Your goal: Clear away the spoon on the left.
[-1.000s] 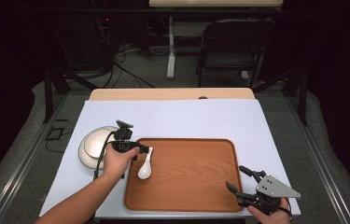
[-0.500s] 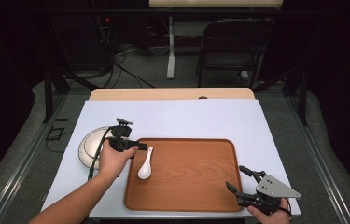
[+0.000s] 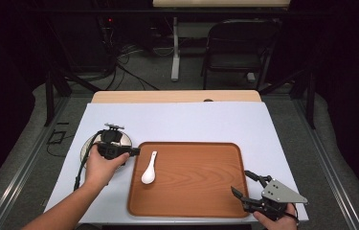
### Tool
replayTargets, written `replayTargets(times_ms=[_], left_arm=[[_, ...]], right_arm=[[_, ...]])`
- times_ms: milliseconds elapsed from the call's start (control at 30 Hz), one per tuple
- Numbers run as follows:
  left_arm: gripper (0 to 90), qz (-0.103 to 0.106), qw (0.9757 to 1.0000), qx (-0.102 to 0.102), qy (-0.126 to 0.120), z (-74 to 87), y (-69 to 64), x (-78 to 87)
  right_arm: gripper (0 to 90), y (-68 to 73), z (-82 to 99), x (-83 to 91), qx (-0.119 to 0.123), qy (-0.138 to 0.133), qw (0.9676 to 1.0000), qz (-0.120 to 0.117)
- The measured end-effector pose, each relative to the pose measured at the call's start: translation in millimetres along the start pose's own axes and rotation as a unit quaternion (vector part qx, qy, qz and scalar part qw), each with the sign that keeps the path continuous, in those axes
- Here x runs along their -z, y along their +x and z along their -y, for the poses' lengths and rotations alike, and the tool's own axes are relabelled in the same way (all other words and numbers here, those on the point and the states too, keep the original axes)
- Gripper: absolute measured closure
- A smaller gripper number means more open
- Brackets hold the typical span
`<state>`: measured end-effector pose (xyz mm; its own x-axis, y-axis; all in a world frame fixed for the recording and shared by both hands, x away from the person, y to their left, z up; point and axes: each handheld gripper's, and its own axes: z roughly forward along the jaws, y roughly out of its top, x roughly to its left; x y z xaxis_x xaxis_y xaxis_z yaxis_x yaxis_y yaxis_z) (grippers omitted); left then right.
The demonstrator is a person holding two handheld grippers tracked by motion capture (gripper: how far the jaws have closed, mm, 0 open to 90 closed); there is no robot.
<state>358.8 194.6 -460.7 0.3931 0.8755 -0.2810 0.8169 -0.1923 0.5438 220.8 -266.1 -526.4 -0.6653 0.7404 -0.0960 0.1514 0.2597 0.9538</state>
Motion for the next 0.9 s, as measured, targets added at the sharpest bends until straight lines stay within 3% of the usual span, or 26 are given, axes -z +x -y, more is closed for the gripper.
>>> replayTargets(times_ms=[467, 600, 767, 900], left_arm=[[54.7, -0.011, 0.9997, -0.008, -0.020, 28.6, 15.9, 34.6], [54.3, -0.019, 0.9992, -0.023, -0.026, 42.2, 14.0, 36.4], [54.3, -0.021, 0.9990, -0.028, -0.027, 59.4, 13.0, 32.2], [54.4, -0.014, 0.9993, -0.018, -0.029, 72.0, 15.3, 27.1]], right_arm=[[29.2, -0.3, -0.1, -1.0, 0.003, 0.001, 1.0000, 0.002], [29.2, -0.2, -0.1, -1.0, 0.004, 0.001, 1.0000, 0.002], [29.2, -0.2, 0.0, -1.3, 0.003, 0.002, 1.0000, 0.002], [29.2, -0.2, 0.0, -0.9, 0.004, 0.001, 1.0000, 0.003]])
